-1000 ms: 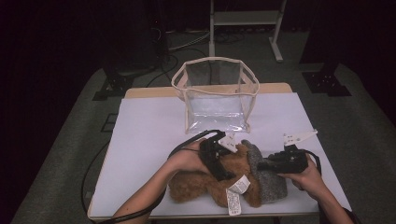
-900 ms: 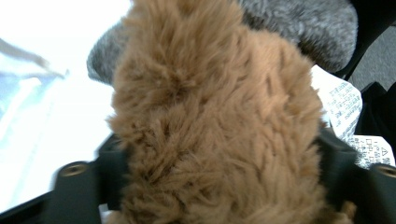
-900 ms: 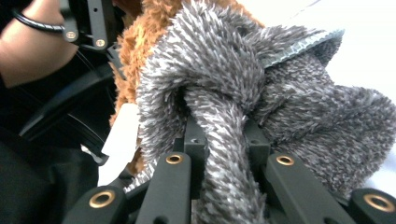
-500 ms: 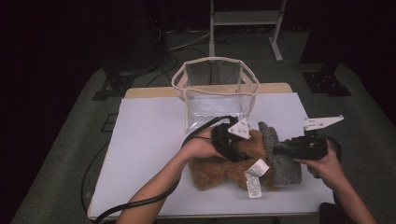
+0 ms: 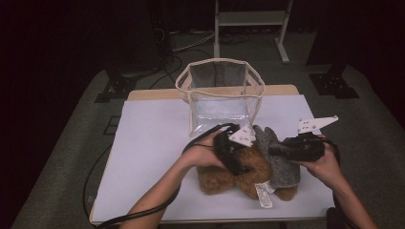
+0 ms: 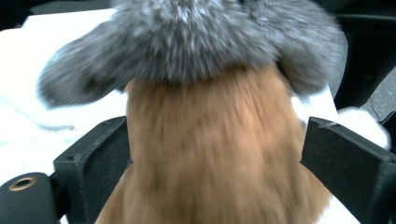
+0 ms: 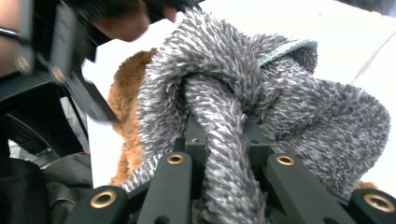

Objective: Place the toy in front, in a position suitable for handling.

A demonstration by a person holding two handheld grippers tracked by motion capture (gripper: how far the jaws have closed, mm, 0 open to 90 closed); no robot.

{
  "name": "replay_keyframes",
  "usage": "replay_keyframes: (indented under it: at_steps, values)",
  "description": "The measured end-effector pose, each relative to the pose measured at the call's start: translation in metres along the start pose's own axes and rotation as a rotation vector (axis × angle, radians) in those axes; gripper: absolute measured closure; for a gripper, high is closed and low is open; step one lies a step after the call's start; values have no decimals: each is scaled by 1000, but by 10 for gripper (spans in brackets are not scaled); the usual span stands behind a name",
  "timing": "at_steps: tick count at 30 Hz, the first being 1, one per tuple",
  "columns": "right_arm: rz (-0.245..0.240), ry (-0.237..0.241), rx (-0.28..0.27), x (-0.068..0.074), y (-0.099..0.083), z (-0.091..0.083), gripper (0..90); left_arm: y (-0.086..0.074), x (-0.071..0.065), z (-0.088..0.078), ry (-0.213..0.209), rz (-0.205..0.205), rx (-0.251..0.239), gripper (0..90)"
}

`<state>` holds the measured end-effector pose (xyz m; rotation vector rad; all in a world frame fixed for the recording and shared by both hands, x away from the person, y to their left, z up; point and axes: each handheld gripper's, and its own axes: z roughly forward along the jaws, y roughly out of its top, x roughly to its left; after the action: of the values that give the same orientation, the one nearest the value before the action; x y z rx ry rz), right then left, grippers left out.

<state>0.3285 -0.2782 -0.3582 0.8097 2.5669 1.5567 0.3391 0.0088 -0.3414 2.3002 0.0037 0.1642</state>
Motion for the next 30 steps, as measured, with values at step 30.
replay_keyframes:
  at_steps: [30]
  values:
    - [60,17,-31,-8,-15,14,764,-77,9,-44,70,-113,32,339]
